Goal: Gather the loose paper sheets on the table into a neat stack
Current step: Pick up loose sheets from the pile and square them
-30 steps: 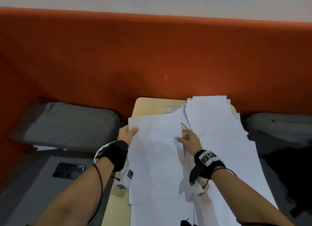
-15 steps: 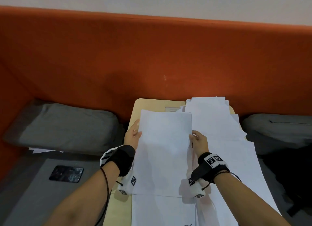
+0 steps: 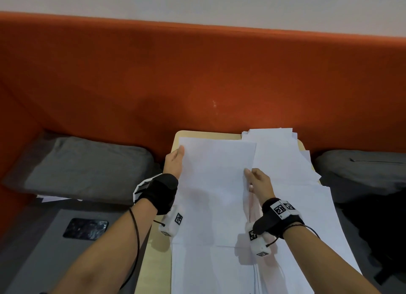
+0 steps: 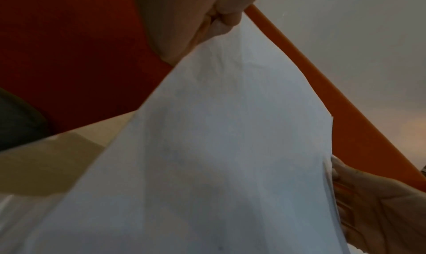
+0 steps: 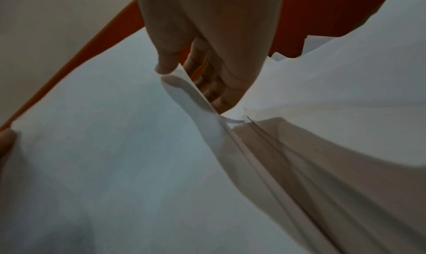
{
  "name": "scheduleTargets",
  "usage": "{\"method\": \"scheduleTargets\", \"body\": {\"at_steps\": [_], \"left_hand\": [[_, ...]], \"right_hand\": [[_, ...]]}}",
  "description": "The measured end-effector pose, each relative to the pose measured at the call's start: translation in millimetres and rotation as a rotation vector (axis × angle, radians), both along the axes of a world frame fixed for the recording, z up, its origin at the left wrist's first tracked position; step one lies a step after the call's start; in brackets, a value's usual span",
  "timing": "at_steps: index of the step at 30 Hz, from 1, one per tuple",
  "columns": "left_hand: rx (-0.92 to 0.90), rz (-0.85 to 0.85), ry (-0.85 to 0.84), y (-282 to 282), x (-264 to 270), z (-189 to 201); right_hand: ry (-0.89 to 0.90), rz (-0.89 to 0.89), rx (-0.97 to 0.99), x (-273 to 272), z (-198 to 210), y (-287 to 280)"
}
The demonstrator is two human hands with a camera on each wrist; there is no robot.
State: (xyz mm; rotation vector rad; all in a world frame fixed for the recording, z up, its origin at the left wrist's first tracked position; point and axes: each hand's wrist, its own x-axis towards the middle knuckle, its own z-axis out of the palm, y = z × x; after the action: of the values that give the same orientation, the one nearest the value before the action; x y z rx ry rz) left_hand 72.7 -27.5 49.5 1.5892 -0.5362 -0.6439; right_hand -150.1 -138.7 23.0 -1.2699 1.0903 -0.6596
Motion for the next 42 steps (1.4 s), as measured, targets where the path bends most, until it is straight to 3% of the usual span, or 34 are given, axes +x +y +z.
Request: {"method": "scheduleTargets", "body": {"at_steps": [4,8,12,19,26,35,42], "left_hand": [[-0.032,-0.046,-0.027,-2,3,7],[-0.093,-0.048,-0.026,-1,0,19],[-0.147,-0.093,-0.026,4,-4,28],[0.177,-0.325,0.071,27,-15,2],[0.047,-0.241,0.134,26,-13,10],[-0.119,-0.196,0.003,17,-11,69],[-0.125,-0.213,-0.03,18,-10,76]], "right_hand": [[-0.058,0.068,0.021,1,20,-7],[0.046,0.205,0.066,0,24,-11],[0.039,0.158,0.047,-1,21,-9],[-0.126,-0.052,0.046,-5,33,-11],[-0.077,0.12,0.04,-5,41,-3],[-0.212,0.133,-0.218,4,78,-5],[-0.186,0.117,-0.197,7,72,2]]}}
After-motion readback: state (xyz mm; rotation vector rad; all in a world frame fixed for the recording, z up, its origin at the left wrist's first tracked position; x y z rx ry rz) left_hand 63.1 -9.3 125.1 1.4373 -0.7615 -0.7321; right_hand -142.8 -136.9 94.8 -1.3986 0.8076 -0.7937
